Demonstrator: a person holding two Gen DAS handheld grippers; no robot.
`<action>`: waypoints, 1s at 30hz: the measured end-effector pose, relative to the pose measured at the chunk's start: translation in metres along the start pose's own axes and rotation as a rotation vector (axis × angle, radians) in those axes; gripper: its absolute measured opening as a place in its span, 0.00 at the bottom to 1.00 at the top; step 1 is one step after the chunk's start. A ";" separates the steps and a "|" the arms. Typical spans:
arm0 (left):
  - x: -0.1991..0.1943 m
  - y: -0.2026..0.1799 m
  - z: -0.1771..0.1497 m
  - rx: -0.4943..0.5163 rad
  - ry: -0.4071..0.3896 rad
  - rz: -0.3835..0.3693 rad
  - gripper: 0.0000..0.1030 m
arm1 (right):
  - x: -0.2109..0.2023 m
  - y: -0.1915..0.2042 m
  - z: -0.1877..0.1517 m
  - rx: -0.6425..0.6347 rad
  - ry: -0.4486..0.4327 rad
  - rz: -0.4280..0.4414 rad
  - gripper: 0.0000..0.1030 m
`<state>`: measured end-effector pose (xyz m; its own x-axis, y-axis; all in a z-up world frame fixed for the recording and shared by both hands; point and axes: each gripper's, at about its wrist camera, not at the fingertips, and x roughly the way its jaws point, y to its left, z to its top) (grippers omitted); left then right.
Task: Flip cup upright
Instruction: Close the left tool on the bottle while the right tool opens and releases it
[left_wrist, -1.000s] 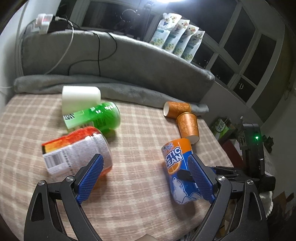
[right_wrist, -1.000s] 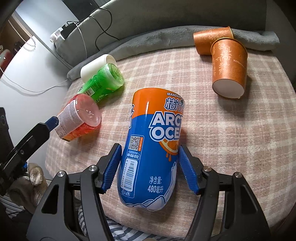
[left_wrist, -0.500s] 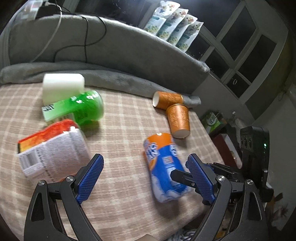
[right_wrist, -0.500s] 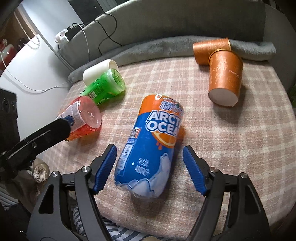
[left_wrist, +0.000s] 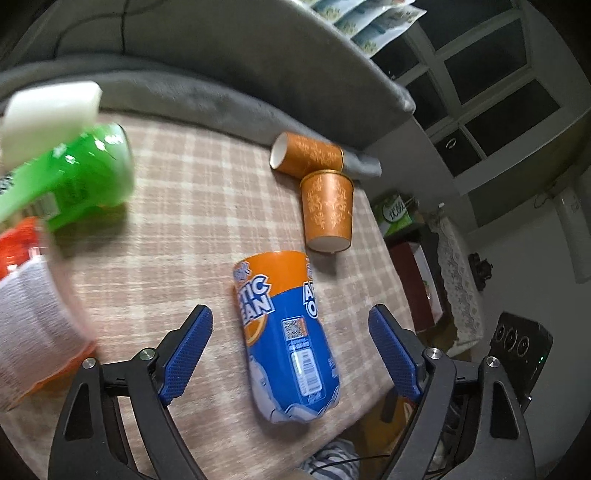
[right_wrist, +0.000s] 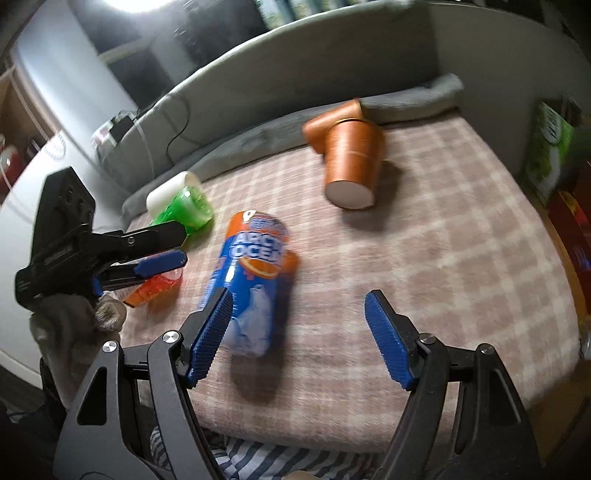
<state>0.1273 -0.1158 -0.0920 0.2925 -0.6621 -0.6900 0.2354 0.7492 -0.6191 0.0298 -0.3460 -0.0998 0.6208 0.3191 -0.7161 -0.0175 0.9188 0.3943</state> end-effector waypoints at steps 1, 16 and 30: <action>0.003 0.000 0.001 -0.002 0.007 0.000 0.83 | -0.003 -0.004 -0.001 0.012 -0.005 -0.002 0.75; 0.045 0.005 0.016 -0.032 0.089 0.021 0.76 | -0.010 -0.026 -0.007 0.060 -0.014 -0.009 0.75; 0.059 0.001 0.019 0.029 0.116 0.071 0.59 | -0.007 -0.035 -0.007 0.083 -0.014 -0.017 0.75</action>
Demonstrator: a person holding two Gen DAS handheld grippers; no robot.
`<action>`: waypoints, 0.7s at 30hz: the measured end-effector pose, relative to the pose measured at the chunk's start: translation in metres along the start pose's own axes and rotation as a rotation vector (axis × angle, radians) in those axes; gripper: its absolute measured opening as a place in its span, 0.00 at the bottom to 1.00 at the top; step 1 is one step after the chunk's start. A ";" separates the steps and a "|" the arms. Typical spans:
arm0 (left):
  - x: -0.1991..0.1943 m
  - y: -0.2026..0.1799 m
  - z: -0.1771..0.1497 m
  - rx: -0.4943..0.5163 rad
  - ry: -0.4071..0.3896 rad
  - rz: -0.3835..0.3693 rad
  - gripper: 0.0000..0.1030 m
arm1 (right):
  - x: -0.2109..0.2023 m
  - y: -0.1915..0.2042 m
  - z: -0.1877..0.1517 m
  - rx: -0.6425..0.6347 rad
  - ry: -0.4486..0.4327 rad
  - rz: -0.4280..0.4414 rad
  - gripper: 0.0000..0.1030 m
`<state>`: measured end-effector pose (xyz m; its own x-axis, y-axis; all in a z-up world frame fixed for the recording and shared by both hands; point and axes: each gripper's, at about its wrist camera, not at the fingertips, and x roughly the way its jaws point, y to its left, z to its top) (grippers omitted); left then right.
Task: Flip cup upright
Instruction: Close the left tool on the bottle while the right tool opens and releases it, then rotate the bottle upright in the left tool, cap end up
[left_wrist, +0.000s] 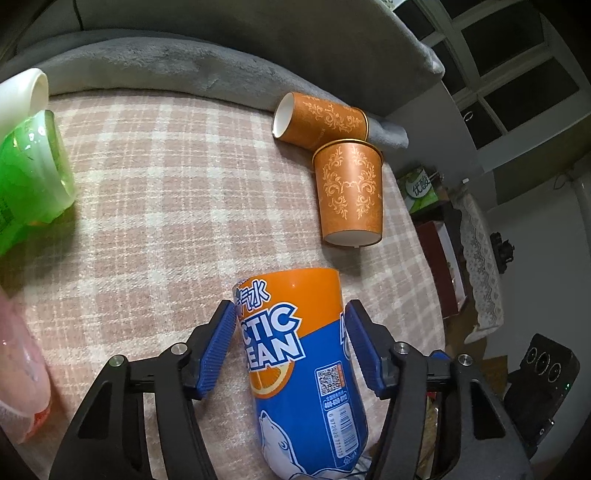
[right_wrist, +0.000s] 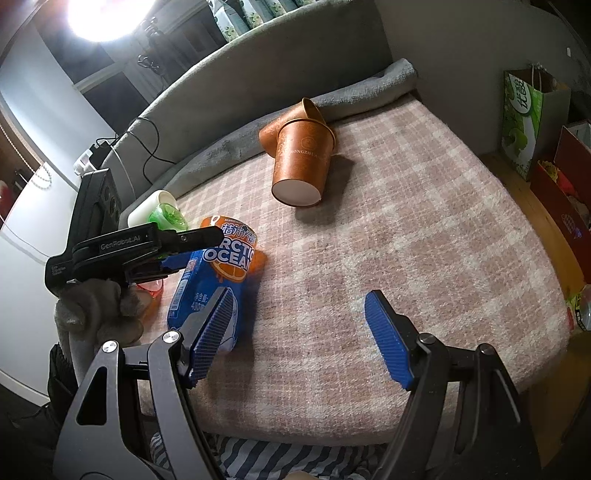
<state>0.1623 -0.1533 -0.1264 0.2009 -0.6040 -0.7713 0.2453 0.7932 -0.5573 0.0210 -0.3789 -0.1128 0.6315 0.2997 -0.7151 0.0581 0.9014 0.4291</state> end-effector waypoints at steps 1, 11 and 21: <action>0.001 -0.001 0.001 0.002 0.002 -0.001 0.59 | 0.000 0.000 0.000 0.001 -0.001 0.001 0.75; 0.005 -0.004 0.002 0.027 0.011 0.000 0.61 | -0.003 -0.002 0.000 0.007 0.000 -0.009 0.75; -0.014 -0.017 -0.007 0.092 -0.085 0.039 0.60 | -0.004 -0.002 0.000 0.010 -0.006 -0.011 0.75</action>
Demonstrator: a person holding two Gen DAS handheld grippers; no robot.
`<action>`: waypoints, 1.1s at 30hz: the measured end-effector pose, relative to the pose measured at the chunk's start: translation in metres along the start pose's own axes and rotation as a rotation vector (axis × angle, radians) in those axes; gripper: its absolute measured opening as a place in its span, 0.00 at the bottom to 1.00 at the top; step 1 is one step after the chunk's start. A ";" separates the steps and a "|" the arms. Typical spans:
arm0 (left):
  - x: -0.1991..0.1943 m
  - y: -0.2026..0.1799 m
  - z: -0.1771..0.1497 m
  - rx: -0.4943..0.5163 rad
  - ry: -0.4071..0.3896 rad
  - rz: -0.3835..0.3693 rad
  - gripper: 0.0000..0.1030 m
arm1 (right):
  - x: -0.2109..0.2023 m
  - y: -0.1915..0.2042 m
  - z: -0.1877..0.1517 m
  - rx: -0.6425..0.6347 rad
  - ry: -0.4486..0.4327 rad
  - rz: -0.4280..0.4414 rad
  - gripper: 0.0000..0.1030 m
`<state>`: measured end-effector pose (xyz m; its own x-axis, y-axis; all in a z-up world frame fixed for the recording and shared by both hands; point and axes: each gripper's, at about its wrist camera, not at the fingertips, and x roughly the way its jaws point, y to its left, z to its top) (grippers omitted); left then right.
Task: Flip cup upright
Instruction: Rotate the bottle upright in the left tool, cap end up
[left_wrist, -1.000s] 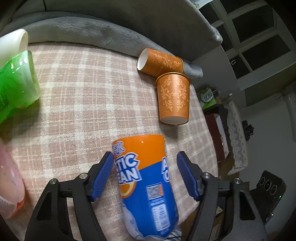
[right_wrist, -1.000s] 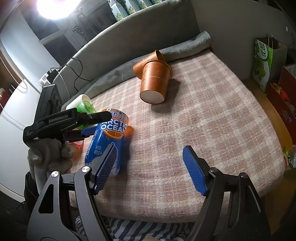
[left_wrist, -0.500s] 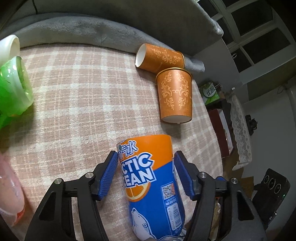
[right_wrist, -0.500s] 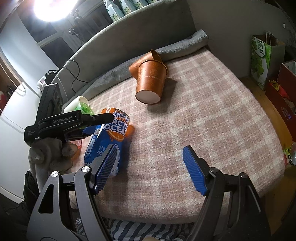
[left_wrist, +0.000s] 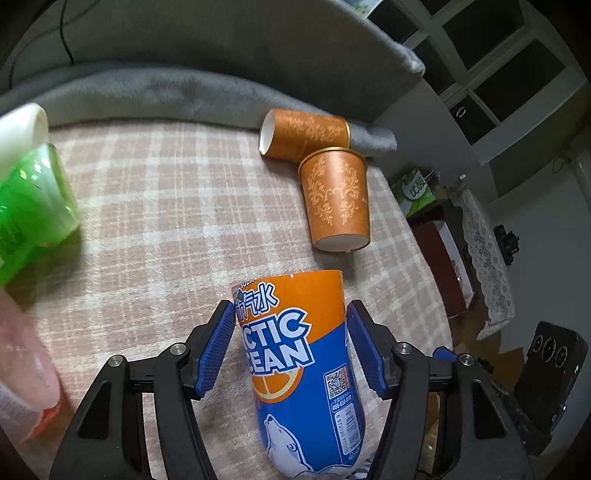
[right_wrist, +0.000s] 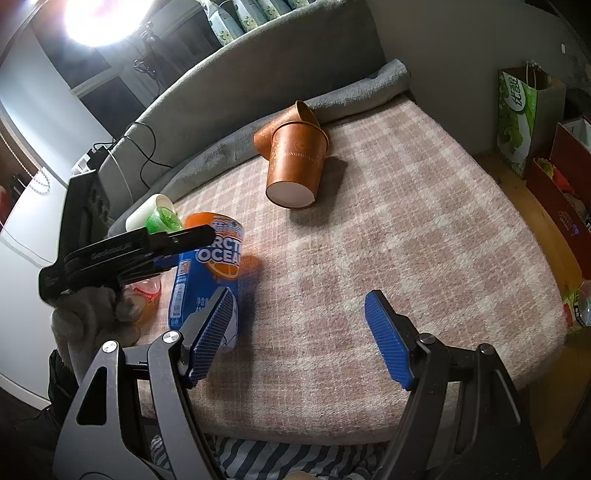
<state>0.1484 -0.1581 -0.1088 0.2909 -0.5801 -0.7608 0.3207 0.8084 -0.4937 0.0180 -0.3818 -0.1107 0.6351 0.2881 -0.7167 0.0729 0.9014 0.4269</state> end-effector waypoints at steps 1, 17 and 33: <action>-0.005 -0.004 -0.002 0.020 -0.021 0.011 0.60 | 0.000 0.000 0.000 0.002 0.000 0.000 0.75; -0.041 -0.026 -0.012 0.151 -0.212 0.116 0.59 | -0.001 0.003 0.001 -0.007 -0.014 -0.007 0.75; -0.052 -0.039 -0.015 0.244 -0.324 0.224 0.59 | -0.006 0.007 0.001 -0.019 -0.037 -0.017 0.75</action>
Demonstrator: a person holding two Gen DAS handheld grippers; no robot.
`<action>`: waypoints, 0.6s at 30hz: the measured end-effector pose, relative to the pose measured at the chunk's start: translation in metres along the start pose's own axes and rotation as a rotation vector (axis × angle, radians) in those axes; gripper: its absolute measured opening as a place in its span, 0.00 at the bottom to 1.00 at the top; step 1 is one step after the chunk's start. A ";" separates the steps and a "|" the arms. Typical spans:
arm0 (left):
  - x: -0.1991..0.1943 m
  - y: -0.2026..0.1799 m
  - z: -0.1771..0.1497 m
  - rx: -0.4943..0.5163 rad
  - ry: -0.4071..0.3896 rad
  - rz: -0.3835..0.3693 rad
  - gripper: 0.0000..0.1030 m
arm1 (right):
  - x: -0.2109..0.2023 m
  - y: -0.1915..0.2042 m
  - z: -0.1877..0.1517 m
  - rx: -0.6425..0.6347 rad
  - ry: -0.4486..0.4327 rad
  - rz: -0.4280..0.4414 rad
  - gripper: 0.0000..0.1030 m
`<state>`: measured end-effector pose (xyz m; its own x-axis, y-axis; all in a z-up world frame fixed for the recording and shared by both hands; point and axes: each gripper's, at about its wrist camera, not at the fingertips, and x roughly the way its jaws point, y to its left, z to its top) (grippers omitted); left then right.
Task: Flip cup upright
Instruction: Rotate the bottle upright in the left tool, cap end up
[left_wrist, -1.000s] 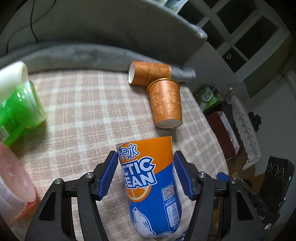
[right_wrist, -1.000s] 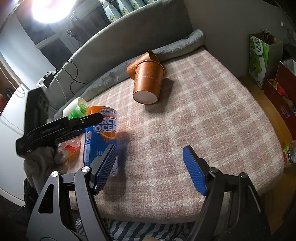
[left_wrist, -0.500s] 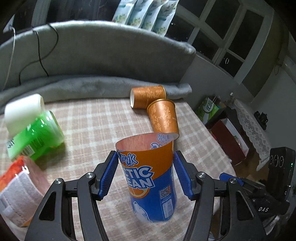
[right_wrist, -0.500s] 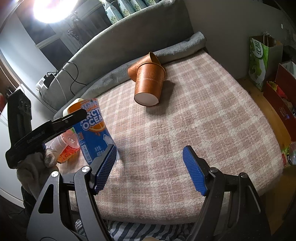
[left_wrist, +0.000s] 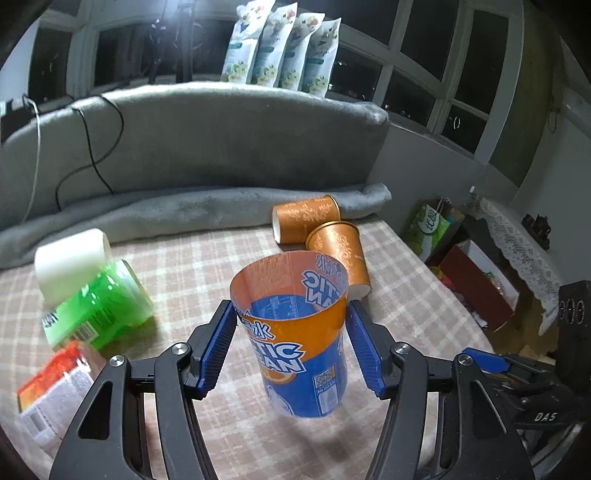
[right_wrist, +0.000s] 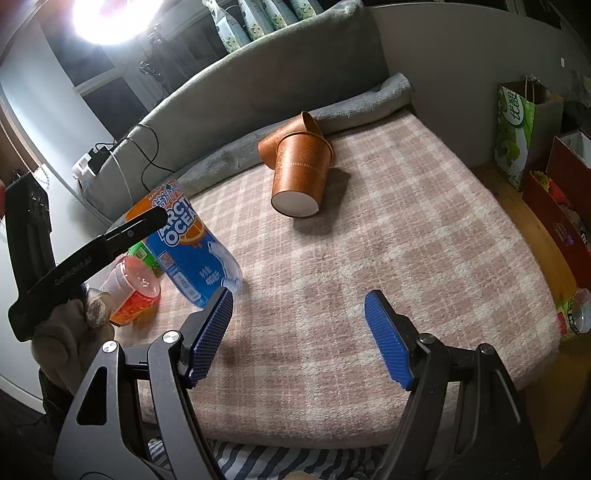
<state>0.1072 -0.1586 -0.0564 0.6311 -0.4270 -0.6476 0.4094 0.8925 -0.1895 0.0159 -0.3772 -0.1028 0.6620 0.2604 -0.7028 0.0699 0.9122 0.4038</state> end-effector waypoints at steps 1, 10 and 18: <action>0.000 0.001 0.001 0.007 -0.008 0.011 0.59 | 0.000 0.000 0.000 -0.001 0.000 -0.001 0.75; 0.006 -0.001 -0.003 0.075 -0.047 0.100 0.59 | 0.000 -0.002 0.000 0.004 0.001 0.000 0.75; 0.005 -0.017 -0.009 0.148 -0.058 0.113 0.59 | 0.000 -0.003 0.000 0.003 0.000 0.001 0.75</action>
<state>0.0972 -0.1750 -0.0627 0.7134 -0.3369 -0.6145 0.4236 0.9059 -0.0048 0.0158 -0.3799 -0.1037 0.6623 0.2610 -0.7024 0.0715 0.9111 0.4059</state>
